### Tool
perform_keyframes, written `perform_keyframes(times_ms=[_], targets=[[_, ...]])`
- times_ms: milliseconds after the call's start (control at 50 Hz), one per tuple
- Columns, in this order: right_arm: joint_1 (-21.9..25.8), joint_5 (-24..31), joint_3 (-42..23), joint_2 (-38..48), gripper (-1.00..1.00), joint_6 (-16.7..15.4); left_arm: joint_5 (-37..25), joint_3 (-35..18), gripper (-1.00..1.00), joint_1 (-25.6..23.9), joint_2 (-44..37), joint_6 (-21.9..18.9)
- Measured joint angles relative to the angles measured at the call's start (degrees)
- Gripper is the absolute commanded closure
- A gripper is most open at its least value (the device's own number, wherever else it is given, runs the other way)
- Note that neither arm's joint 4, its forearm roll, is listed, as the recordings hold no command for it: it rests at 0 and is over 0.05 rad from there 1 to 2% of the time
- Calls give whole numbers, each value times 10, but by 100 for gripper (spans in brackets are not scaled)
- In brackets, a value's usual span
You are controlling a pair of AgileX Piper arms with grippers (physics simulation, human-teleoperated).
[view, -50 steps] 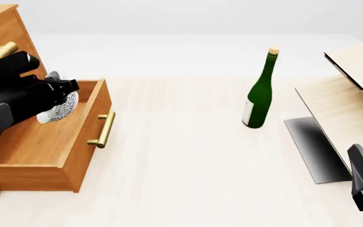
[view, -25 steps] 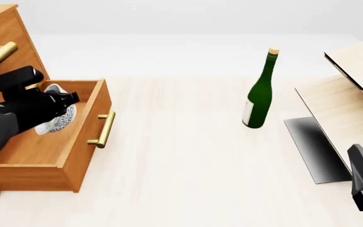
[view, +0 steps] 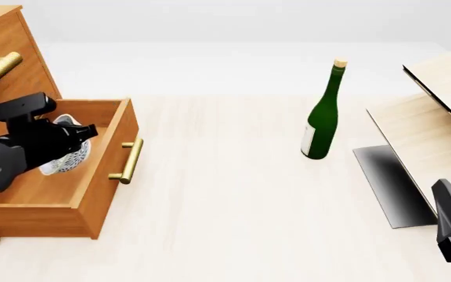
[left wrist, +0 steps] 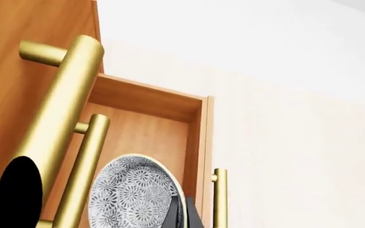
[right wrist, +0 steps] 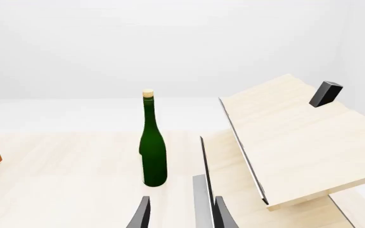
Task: Put the bowl in the bottom drawer of the cabinet.
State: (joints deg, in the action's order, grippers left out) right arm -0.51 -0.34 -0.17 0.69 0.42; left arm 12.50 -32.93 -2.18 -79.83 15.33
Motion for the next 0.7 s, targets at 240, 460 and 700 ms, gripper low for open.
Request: perform_keyframes(times_ms=[240,460,700], targets=[[0,0,0,0,-100,0,3,2,100,14,-7,-14],[0,0,0,0,-100,0,8,4,100,21,-12,-19],[0,0,0,0,-100,0,10,8,100,29,-14,-23]])
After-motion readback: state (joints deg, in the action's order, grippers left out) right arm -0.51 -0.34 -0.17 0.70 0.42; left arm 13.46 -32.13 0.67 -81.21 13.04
